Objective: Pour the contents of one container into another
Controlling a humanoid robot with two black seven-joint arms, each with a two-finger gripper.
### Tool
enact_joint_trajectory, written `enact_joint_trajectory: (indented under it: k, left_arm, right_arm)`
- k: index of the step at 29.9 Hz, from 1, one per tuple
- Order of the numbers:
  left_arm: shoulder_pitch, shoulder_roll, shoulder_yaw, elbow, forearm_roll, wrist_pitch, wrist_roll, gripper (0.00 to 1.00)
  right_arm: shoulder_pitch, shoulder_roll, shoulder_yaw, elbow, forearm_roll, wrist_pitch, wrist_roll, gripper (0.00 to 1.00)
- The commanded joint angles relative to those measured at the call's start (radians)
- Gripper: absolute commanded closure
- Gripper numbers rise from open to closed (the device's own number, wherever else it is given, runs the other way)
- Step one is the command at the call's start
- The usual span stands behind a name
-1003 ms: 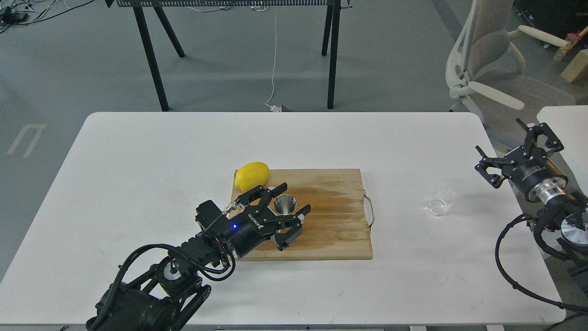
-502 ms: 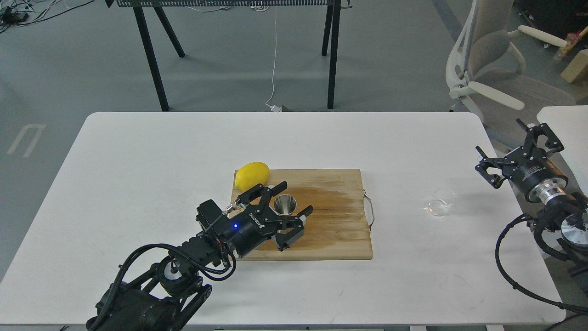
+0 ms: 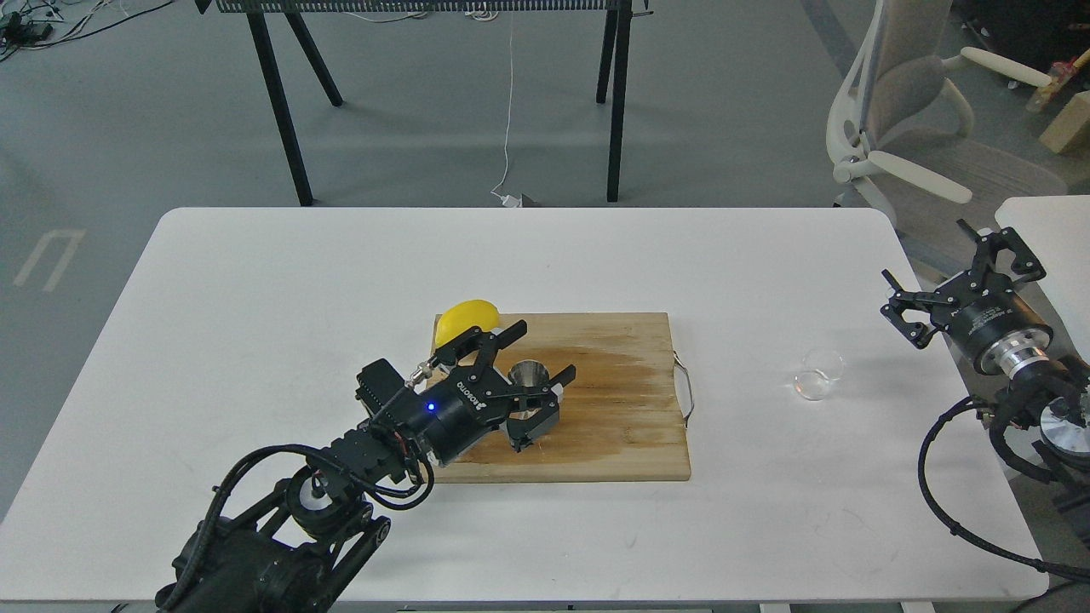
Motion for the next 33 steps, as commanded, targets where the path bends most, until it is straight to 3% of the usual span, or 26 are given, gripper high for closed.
enact_joint_trajectory:
  k: [1, 4, 10, 17, 21, 26, 33]
  left_arm:
    - [-0.001, 0.0, -0.035, 0.03, 0.003, -0.014, 0.0, 0.12]
    - [0.0, 0.0, -0.111, 0.119, 0.006, -0.121, 0.0, 0.12]
    - [-0.032, 0.0, -0.387, 0.313, 0.003, -0.556, 0.0, 0.1]
    - [-0.23, 0.0, -0.766, 0.324, -0.001, -0.897, 0.0, 0.08]
    - [-0.346, 0.0, -1.042, 0.275, 0.0, -0.897, 0.0, 0.08]
    - [-0.48, 0.0, -1.367, 0.056, 0.002, -0.897, 0.0, 0.06]
    - [-0.5, 0.103, -1.496, -0.279, 0.0, -0.897, 0.0, 0.06]
  right_arm:
    - [0.0, 0.001, 0.0, 0.0, 0.0, 0.0, 0.0, 0.0]
    - [0.002, 0.0, 0.002, 0.0, 0.0, 0.0, 0.0, 0.0]
    - [0.0, 0.001, 0.005, 0.002, 0.0, 0.0, 0.002, 0.0]
    - [0.0, 0.002, 0.003, 0.01, 0.0, 0.0, 0.002, 0.0]
    - [0.005, 0.002, -0.003, 0.013, 0.0, 0.0, 0.002, 0.0]
    - [-0.003, -0.014, -0.003, 0.086, 0.0, 0.0, -0.002, 0.0]
    - [0.002, -0.02, 0.012, 0.117, 0.006, 0.0, -0.015, 0.0]
